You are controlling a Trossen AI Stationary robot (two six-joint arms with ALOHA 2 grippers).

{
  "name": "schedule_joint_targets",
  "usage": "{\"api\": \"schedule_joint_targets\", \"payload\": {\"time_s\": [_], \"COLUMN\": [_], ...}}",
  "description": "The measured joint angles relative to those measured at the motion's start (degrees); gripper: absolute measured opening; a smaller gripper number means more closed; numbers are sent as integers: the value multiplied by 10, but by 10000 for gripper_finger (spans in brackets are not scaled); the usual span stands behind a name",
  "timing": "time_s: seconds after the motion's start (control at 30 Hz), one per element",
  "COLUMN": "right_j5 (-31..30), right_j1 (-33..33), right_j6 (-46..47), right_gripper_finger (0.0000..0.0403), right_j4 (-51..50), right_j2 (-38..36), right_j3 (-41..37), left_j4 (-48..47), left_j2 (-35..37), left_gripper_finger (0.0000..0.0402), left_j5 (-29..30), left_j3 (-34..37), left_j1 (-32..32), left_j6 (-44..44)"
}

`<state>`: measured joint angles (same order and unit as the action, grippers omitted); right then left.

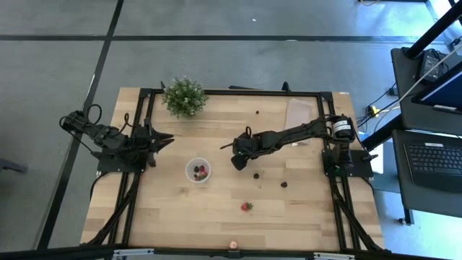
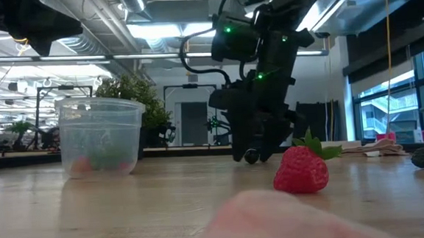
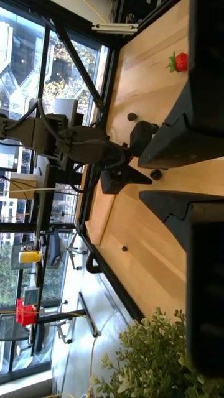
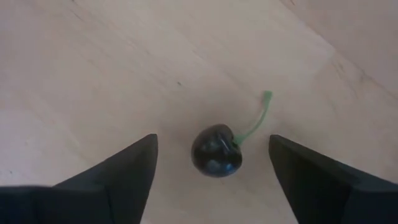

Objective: Pick and placing Produce into tupperware
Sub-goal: Put the blueberry into the container

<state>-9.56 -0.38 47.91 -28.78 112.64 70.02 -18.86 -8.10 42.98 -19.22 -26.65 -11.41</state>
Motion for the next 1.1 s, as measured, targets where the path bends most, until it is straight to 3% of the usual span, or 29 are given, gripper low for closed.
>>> {"api": "schedule_joint_targets", "payload": {"time_s": [0.6, 1.1], "right_j5": [0, 7], "right_j1": [0, 0], "right_j6": [-2, -2], "right_gripper_finger": [139, 122], "right_j4": [-5, -2], "right_j2": [1, 1], "right_j3": [0, 0], "left_j4": [0, 0], "left_j2": [0, 0], "left_gripper_finger": [27, 2], "left_j5": [0, 0], "left_j3": [0, 0], "left_j1": [0, 0], "left_j6": [0, 0]}}
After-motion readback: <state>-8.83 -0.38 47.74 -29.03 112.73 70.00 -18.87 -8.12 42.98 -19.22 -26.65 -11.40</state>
